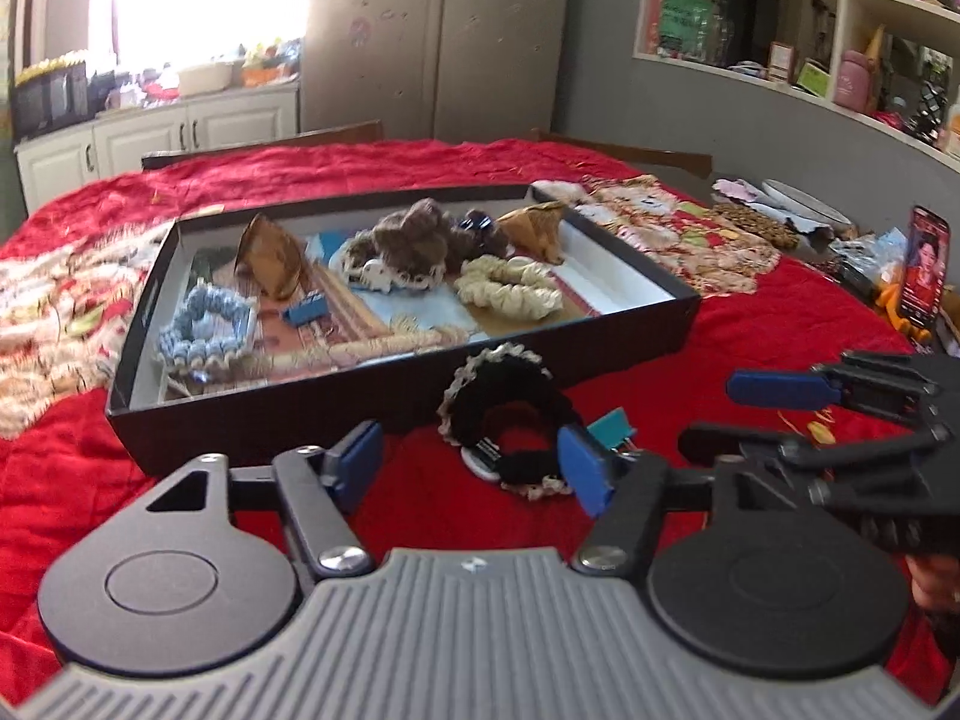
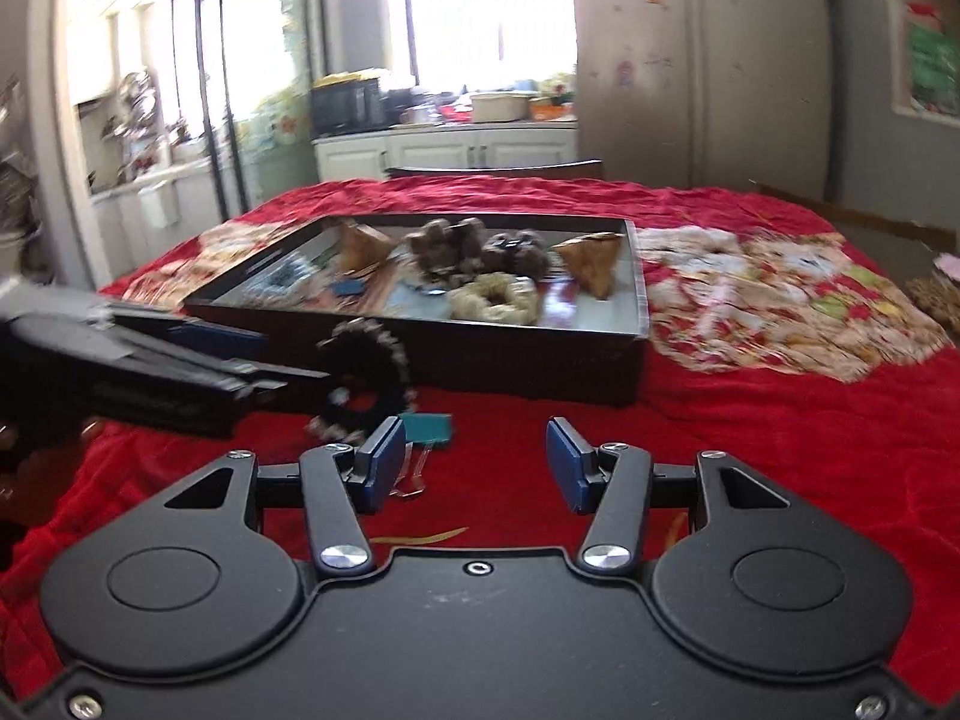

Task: Organize objects
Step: 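Move the left gripper to the black lace scrunchie while the right approaches the teal binder clip, then grasp the black lace scrunchie with the left gripper while the right grasps the teal binder clip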

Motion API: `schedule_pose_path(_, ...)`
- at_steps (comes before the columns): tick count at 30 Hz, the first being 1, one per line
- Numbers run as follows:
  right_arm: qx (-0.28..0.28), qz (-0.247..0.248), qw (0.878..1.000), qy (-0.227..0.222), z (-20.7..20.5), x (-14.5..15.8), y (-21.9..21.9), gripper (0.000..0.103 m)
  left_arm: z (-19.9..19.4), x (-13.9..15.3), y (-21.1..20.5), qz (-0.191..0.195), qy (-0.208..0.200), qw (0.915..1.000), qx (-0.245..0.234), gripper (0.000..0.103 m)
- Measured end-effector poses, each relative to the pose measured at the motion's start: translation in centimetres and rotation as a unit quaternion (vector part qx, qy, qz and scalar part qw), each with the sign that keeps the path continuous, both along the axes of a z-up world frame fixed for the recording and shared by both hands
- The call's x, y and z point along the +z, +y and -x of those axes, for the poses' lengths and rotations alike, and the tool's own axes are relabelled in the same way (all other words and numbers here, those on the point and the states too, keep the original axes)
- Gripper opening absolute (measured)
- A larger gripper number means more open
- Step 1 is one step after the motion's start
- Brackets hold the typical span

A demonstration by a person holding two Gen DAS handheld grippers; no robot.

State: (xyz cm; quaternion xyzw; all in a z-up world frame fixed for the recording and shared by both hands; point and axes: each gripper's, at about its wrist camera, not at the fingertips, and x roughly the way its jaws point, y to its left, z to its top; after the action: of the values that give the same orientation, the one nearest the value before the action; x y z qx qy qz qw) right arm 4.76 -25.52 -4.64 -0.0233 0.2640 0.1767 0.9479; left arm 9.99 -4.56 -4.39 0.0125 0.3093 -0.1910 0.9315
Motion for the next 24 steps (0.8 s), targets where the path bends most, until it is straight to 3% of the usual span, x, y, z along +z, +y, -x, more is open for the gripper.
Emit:
schedule_pose_path(10,0.028,0.049,0.998,0.027,-0.9,-1.2,2.8,0.047,-0.9,-0.9,-1.0,0.019,0.018,0.9996,0.008,0.071)
schedule_pose_path(12,0.028,0.054,0.998,0.034,-1.1,-1.5,3.1,0.047,-1.1,-1.0,-1.1,0.022,0.024,0.9994,0.013,0.066)
schedule_pose_path(19,0.028,0.054,0.997,0.038,-1.5,-1.7,3.0,0.047,-1.5,-1.6,-1.3,0.023,0.028,0.9988,0.034,0.036)
schedule_pose_path(24,0.027,0.053,0.998,0.038,-1.9,-1.7,3.0,0.046,-1.2,-1.7,-1.3,0.019,0.02,0.9991,0.033,0.028)
